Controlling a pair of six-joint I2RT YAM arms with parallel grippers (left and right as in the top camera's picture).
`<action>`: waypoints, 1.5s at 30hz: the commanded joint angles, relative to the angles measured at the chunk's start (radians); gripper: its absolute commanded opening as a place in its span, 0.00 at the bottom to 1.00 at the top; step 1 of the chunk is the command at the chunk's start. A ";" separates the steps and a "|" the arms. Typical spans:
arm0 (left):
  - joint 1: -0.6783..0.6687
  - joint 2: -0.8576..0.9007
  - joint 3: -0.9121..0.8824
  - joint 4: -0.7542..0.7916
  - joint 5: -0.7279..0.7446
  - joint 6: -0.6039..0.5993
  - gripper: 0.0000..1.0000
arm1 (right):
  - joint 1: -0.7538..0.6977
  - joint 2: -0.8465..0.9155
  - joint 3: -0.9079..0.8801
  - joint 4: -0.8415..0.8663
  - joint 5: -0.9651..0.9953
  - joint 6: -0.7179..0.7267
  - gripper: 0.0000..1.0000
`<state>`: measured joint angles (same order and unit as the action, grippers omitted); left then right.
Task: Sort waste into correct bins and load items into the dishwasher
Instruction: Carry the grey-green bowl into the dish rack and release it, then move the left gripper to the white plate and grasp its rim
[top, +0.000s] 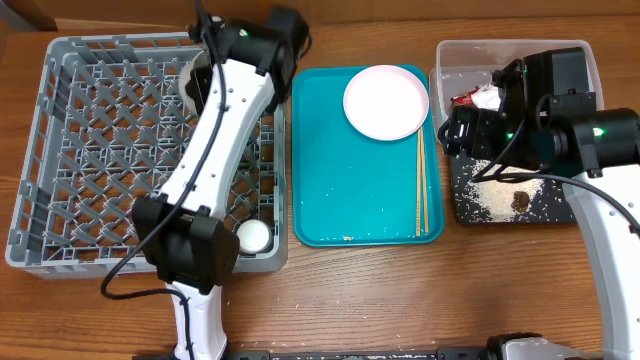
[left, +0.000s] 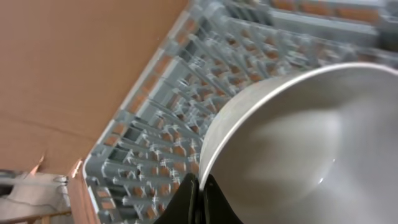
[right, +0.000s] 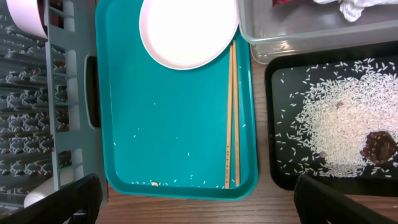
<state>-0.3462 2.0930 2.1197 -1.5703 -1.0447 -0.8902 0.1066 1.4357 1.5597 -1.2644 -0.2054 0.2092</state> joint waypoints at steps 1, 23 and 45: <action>0.000 0.013 -0.113 0.060 -0.206 -0.199 0.04 | 0.002 0.001 0.012 0.006 0.006 0.003 1.00; -0.058 0.013 -0.326 0.479 -0.263 0.144 0.04 | 0.002 0.001 0.012 0.006 0.006 0.003 1.00; -0.076 0.013 -0.327 0.502 -0.195 0.275 0.04 | 0.002 0.001 0.012 0.006 0.006 0.003 1.00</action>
<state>-0.4240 2.0995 1.7992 -1.0760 -1.2190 -0.6762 0.1062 1.4353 1.5597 -1.2644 -0.2047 0.2096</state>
